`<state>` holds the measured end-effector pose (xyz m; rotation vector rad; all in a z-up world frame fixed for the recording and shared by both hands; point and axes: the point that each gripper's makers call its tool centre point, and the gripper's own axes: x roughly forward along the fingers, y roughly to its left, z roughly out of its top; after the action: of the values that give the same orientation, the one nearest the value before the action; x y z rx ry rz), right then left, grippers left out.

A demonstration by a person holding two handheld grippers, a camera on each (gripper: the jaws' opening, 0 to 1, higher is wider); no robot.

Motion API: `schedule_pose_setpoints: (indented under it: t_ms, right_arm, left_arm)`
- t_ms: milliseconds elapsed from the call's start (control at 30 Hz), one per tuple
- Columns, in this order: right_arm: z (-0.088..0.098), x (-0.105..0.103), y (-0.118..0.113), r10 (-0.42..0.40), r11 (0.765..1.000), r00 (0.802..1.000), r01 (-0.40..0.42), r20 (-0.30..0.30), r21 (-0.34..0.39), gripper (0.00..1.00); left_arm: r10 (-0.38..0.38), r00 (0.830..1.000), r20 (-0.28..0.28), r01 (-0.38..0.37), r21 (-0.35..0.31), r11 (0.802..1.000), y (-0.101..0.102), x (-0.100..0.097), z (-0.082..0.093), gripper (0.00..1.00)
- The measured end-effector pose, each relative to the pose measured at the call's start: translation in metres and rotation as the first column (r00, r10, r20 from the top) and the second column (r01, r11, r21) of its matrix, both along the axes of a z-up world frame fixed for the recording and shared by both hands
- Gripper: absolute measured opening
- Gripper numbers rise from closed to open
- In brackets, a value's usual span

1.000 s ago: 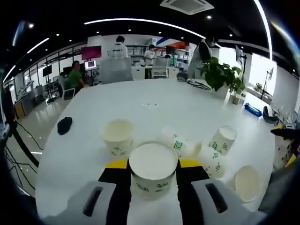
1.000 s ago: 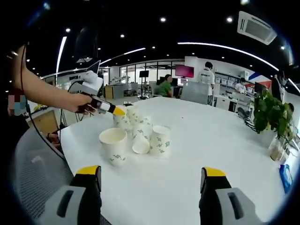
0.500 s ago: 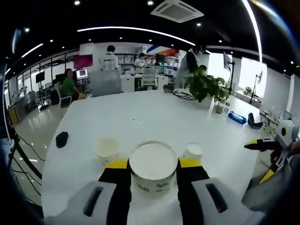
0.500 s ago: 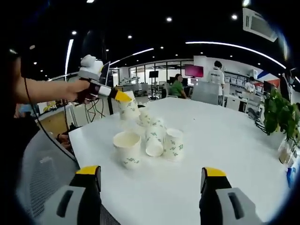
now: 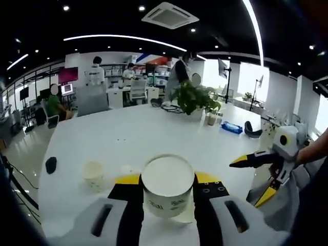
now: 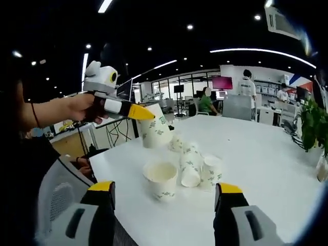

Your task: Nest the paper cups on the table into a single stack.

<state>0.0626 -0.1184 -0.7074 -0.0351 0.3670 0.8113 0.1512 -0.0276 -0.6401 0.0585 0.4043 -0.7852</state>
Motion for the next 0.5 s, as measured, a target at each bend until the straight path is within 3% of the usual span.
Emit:
schedule_pose_setpoints:
  t_ms: [367, 467, 500]
  right_arm:
    - [0.014, 0.000, 0.022, 0.050, 0.995, 0.999, -0.049, -0.009, 0.086, 0.68]
    - [0.016, 0.000, 0.023, 0.053, 0.993, 0.999, -0.052, -0.011, 0.108, 0.61]
    - [0.017, 0.000, 0.024, 0.055, 0.992, 0.998, -0.054, -0.008, 0.110, 0.59]
  left_arm:
    - [-0.189, 0.982, -0.003, 0.189, -0.028, 0.982, -0.030, -0.032, 0.002, 0.36]
    - [-0.230, 0.973, 0.002, 0.229, -0.037, 0.973, -0.035, -0.037, 0.003, 0.36]
    - [-0.272, 0.962, 0.026, 0.273, -0.033, 0.962, -0.039, -0.041, 0.006, 0.36]
